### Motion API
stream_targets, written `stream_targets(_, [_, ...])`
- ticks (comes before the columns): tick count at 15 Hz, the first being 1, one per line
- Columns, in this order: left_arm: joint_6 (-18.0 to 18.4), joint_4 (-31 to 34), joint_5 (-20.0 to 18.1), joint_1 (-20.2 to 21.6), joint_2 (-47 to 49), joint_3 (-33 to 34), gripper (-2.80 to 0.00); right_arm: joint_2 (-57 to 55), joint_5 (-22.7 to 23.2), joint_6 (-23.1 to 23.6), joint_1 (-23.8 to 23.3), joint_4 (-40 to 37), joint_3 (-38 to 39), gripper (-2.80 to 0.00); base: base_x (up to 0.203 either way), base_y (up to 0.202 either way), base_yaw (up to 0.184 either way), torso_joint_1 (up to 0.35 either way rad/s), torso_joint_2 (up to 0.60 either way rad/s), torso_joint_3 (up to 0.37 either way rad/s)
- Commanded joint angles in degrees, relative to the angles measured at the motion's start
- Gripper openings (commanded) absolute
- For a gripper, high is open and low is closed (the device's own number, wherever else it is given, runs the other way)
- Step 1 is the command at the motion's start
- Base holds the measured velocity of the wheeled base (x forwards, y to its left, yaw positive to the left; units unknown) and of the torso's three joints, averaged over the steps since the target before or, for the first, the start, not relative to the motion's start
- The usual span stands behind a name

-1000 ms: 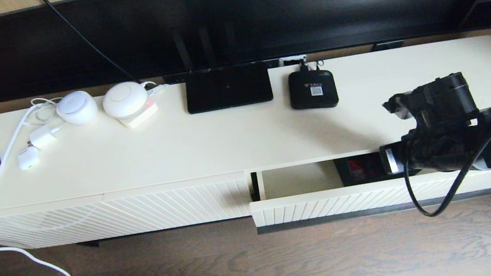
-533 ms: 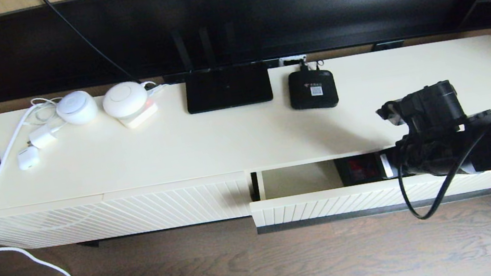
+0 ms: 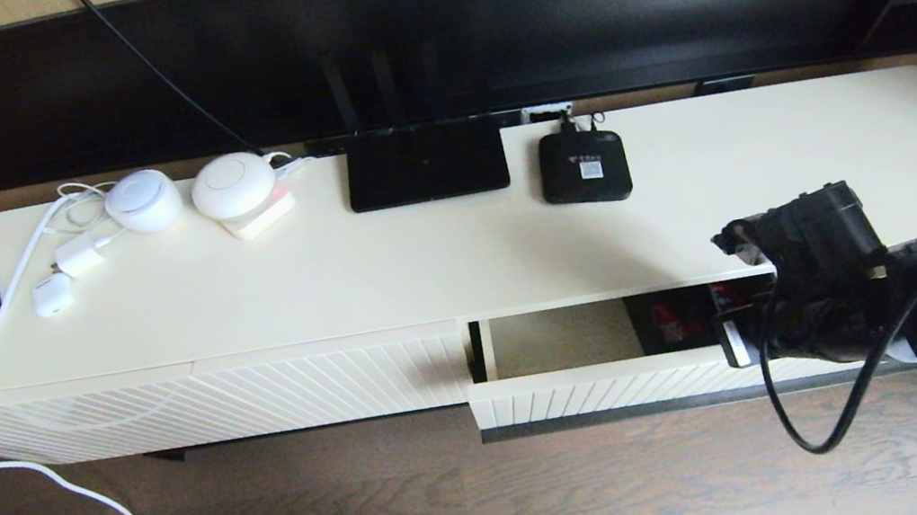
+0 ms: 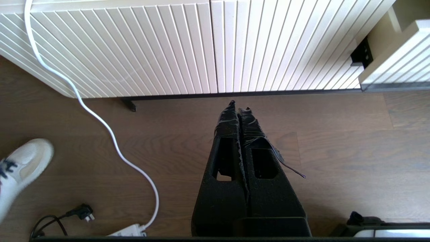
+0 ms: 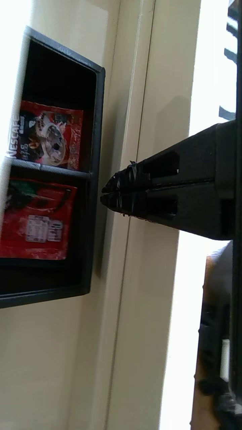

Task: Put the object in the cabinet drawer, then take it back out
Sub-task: Open the drawer

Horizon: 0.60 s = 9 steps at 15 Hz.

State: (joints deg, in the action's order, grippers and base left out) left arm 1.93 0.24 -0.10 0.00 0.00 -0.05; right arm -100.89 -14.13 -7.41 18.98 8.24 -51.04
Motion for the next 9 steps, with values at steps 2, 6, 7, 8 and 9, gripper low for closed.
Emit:
stream_targets(2, [0.01,0.02,0.01,0.0,0.09,-0.04,-2.8,2.79,-0.01,-0.15,1.36,-0.16,4.94,-2.8,0.0,0.0,0.0,0.0,0.0,0.0])
stream_targets(6, [0.01,0.0,0.01,0.0,0.05,0.01,-2.8,4.6,-0.02,-4.86,3.2,-0.19,10.55,-2.8,0.0,0.0,0.0,0.0,0.0,0.0])
stream_targets(7, [0.01,0.0,0.01,0.0,0.07,0.03,-2.8,4.96,-0.08,-5.1,3.71,-0.12,11.97,-2.8,0.0,0.0,0.0,0.0,0.0,0.0])
stream_targets(8, [0.01,-0.03,0.01,0.0,0.0,-0.04,-2.8,5.71,-0.1,-5.28,4.24,-0.09,13.34,-2.8,0.0,0.0,0.0,0.0,0.0,0.0])
stream_targets(9, [0.01,0.02,0.01,0.0,0.09,-0.04,-2.8,6.42,-0.1,-5.44,4.6,-0.13,14.37,-2.8,0.0,0.0,0.0,0.0,0.0,0.0])
